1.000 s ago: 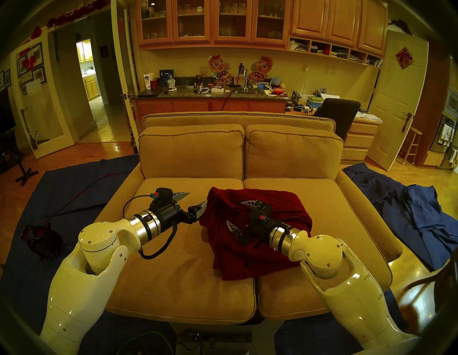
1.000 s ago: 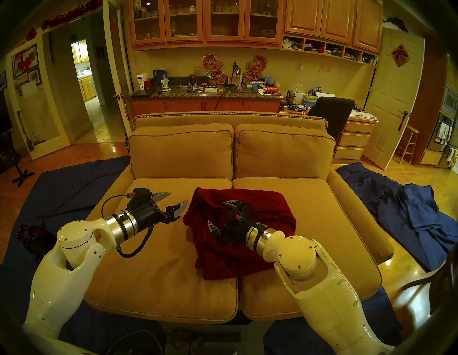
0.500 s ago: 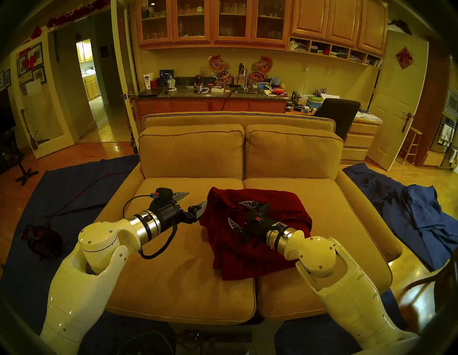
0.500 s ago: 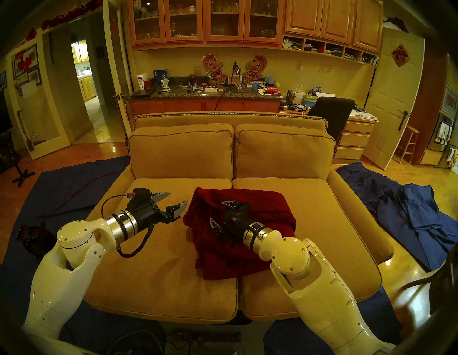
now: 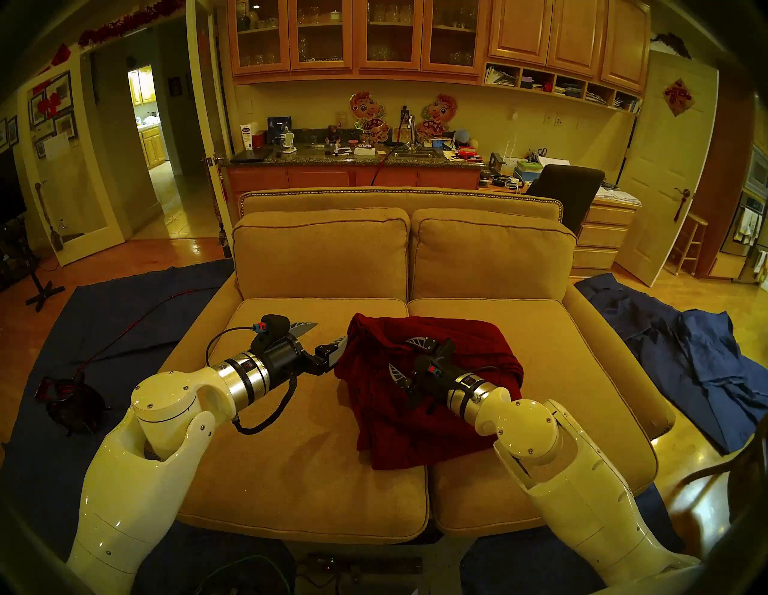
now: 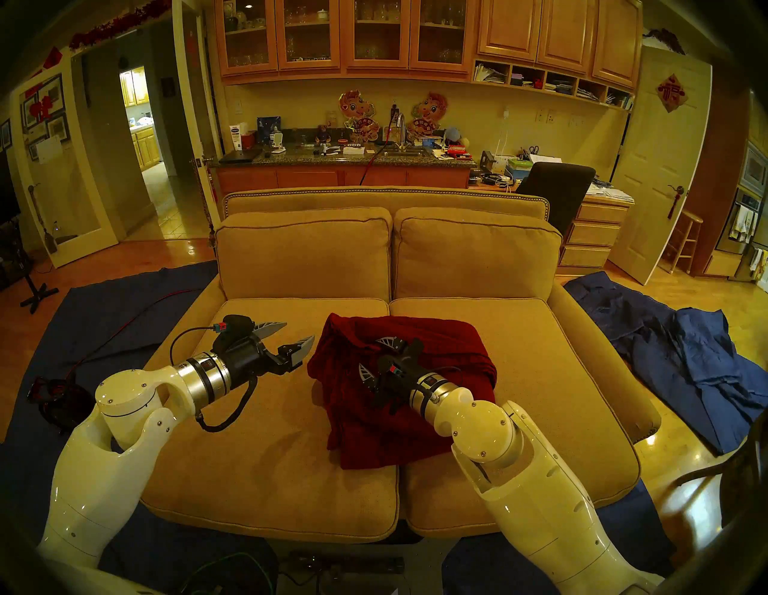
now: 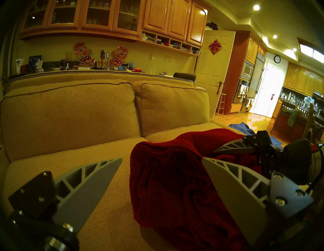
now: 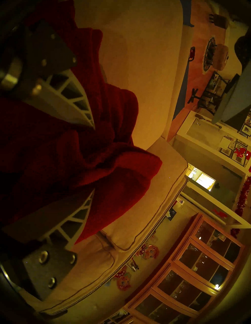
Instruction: Fold the blanket in half twice
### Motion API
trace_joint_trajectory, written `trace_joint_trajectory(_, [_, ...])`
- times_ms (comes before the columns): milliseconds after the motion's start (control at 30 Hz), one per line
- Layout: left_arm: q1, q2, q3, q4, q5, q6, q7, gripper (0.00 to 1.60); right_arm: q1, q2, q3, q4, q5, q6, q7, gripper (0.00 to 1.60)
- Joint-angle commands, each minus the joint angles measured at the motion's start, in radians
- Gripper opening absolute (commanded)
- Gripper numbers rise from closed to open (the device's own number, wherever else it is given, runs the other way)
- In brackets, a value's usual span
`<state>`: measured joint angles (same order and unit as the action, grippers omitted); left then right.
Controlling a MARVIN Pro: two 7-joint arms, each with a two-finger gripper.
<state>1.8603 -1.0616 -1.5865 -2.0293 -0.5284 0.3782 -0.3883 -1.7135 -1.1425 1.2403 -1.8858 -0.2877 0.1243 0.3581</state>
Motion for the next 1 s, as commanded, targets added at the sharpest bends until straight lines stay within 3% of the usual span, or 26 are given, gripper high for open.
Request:
trace_joint_trajectory(0, [-0.008,0.002,-0.003,-0.010,0.001,0.002,0.001,1.60,0.022,-0.009,0.013,-0.009,0.007,0.010,-0.002,1.10])
trace_joint_trajectory(67, [-0.008,0.002,-0.003,-0.011,0.001,0.002,0.001,1.60,0.022,-0.012,0.010,-0.005,0.006,0.012,0.001,1.03])
trace_joint_trajectory(100, [-0.008,0.002,-0.003,-0.011,0.001,0.002,0.001,1.60,0.025,-0.014,0.005,0.002,0.004,0.014,0.004,0.89])
trace_joint_trajectory(200, [-0.008,0.002,-0.003,-0.011,0.001,0.002,0.001,1.60,0.027,-0.016,0.000,0.007,0.002,0.015,0.006,0.87])
trace_joint_trajectory(300, [-0.008,0.002,-0.003,-0.011,0.002,0.002,0.001,1.60,0.030,-0.015,-0.006,0.011,-0.001,0.020,0.012,0.73])
trace_joint_trajectory(333, [-0.008,0.002,-0.003,-0.011,0.002,0.002,0.001,1.60,0.030,-0.016,-0.007,0.013,-0.001,0.021,0.012,0.61])
trace_joint_trajectory(367, [-0.008,0.002,-0.003,-0.011,0.002,0.002,0.001,1.60,0.030,-0.016,-0.007,0.013,-0.001,0.021,0.012,0.61])
trace_joint_trajectory(400, [-0.008,0.002,-0.003,-0.011,0.002,0.002,0.001,1.60,0.030,-0.015,-0.007,0.013,-0.001,0.022,0.012,0.50])
trace_joint_trajectory(433, [-0.008,0.001,-0.003,-0.011,0.002,0.002,0.001,1.60,0.026,-0.014,0.002,0.006,0.016,0.030,0.021,0.00])
trace_joint_trajectory(667, [-0.008,0.001,-0.003,-0.010,0.002,0.002,0.000,1.60,0.011,0.002,0.036,-0.026,0.037,0.043,0.036,0.00])
trace_joint_trajectory(700, [-0.008,0.001,-0.003,-0.010,0.002,0.002,0.000,1.60,0.010,0.003,0.047,-0.028,0.047,0.049,0.042,0.11])
trace_joint_trajectory(733, [-0.008,0.001,-0.003,-0.010,0.002,0.002,0.000,1.60,0.010,0.003,0.047,-0.028,0.047,0.049,0.042,0.11])
trace_joint_trajectory(767, [-0.008,0.001,-0.004,-0.010,0.002,0.002,0.000,1.60,0.009,0.007,0.049,-0.029,0.044,0.050,0.043,0.32])
trace_joint_trajectory(800, [-0.008,0.001,-0.004,-0.010,0.002,0.002,0.000,1.60,0.009,0.009,0.052,-0.029,0.044,0.048,0.043,0.76])
trace_joint_trajectory(867, [-0.008,0.001,-0.004,-0.011,0.003,0.002,0.000,1.60,0.005,0.011,0.057,-0.028,0.042,0.042,0.041,0.86])
trace_joint_trajectory(900, [-0.008,0.001,-0.004,-0.011,0.003,0.002,0.000,1.60,0.005,0.013,0.056,-0.026,0.039,0.039,0.040,1.05])
trace_joint_trajectory(967, [-0.008,0.000,-0.004,-0.011,0.003,0.003,0.000,1.60,0.005,0.013,0.055,-0.024,0.037,0.036,0.039,1.10])
